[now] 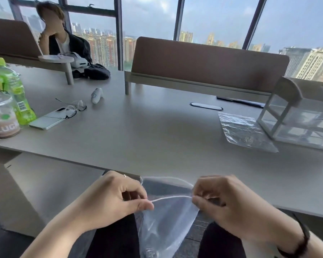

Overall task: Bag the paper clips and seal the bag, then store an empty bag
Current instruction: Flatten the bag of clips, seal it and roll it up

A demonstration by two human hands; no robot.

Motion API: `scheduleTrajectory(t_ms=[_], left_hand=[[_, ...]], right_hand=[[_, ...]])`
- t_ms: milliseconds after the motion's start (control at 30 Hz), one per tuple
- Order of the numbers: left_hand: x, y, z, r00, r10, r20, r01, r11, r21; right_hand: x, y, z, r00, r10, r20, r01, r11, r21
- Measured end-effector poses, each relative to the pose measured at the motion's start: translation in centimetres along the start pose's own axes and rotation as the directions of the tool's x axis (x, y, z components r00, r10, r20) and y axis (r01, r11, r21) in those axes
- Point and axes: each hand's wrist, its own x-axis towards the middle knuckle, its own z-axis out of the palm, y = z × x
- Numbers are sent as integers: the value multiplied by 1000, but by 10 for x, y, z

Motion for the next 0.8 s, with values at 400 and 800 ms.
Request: scheduleTrajectory(t_ms=[400,800], left_hand=[[36,21,-38,986,54,161,-77,987,141],[127,69,-77,983,176,60,-134,894,-427]], right_hand=[[-20,16,-85,994,-84,-76,71,985,-159],[7,62,-144,962,-64,-266,178,884,432]])
